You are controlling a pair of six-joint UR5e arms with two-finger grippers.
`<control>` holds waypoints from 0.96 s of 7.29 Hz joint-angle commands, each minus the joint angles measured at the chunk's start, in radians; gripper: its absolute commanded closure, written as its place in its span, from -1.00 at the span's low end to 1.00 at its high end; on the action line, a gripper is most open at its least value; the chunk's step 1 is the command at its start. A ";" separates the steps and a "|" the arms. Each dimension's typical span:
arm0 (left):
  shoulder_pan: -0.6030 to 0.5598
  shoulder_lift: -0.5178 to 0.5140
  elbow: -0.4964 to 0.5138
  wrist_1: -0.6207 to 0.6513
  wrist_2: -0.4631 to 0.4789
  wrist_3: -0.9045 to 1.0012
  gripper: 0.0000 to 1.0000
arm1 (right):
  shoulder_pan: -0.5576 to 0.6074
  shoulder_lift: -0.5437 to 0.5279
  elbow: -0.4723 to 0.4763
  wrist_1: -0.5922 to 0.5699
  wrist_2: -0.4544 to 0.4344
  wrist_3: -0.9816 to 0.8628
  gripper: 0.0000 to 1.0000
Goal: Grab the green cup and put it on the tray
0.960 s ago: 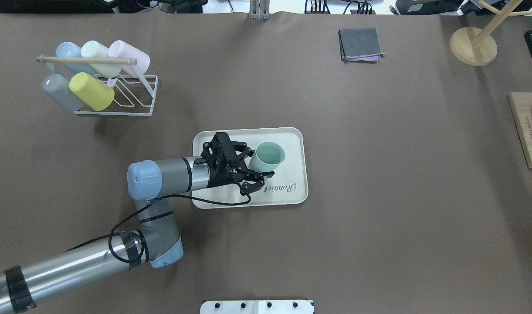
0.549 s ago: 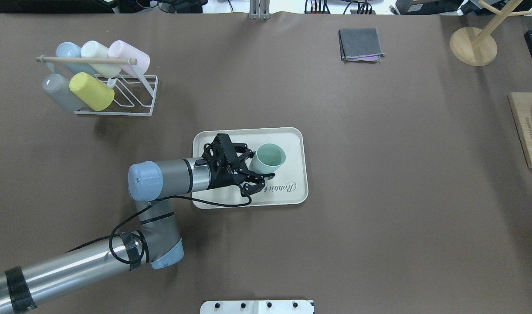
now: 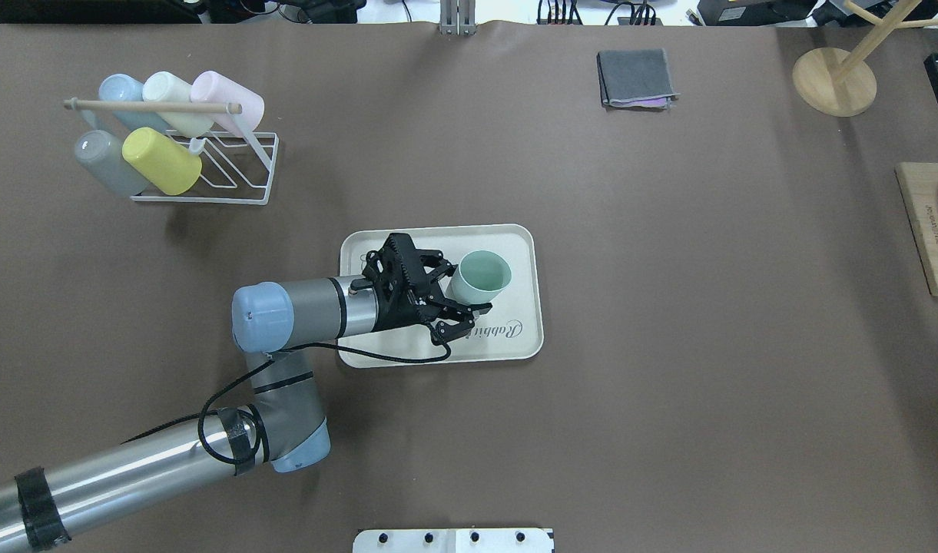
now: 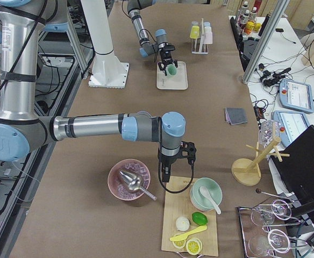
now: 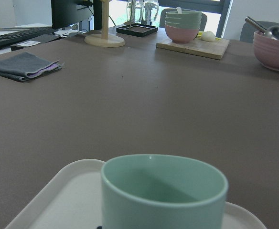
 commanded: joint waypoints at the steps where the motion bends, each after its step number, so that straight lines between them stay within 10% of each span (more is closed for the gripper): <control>1: 0.000 -0.003 -0.005 0.000 -0.001 0.000 -0.85 | -0.002 0.002 -0.001 0.000 -0.002 0.003 -1.00; 7: -0.006 0.014 -0.031 0.000 0.001 0.000 -0.95 | -0.002 0.005 0.001 0.000 -0.002 0.003 -1.00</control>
